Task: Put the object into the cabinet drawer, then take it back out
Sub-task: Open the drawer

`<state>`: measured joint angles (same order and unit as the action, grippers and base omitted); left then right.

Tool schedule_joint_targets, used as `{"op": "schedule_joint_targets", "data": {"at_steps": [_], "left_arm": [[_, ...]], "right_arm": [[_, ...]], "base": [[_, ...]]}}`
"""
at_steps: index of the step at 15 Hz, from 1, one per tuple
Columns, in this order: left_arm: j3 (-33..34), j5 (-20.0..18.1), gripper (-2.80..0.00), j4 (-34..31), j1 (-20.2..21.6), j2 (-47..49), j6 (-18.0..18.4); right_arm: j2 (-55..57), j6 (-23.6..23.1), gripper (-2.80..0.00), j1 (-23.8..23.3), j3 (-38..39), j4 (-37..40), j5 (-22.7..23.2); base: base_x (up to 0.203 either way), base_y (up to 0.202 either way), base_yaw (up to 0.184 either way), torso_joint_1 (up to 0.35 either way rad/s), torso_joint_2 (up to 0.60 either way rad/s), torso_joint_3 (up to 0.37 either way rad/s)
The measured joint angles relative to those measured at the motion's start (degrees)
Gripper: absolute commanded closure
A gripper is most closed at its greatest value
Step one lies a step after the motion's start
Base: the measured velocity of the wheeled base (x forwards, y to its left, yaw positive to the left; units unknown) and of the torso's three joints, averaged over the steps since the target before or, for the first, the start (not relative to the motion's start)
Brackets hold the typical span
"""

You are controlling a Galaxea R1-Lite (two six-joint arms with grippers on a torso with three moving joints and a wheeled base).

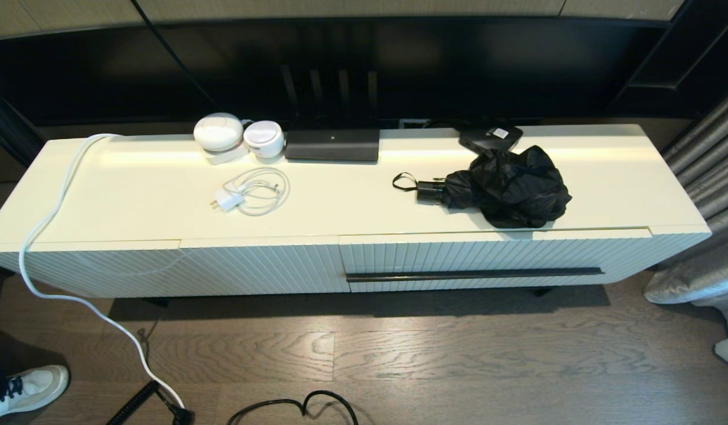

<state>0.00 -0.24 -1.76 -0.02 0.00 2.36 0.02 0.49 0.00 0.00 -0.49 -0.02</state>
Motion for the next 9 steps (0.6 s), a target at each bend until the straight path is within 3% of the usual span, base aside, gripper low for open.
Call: {"op": "schedule_joint_targets", "data": {"at_steps": [8, 9], "left_arm": [[0.0, 0.0, 0.0, 0.02, 0.0, 0.0, -0.02], [0.0, -0.02, 0.0, 0.0, 0.0, 0.0, -0.02]], "right_arm": [[0.02, 0.14, 0.0, 0.0, 0.0, 0.14, -0.05], [0.0, 0.11, -2.8, 0.0, -0.02, 0.16, -0.02]], "base": [[0.0, 0.0, 0.0, 0.0, 0.0, 0.0], [0.0, 0.0, 0.0, 0.0, 0.0, 0.0]]}}
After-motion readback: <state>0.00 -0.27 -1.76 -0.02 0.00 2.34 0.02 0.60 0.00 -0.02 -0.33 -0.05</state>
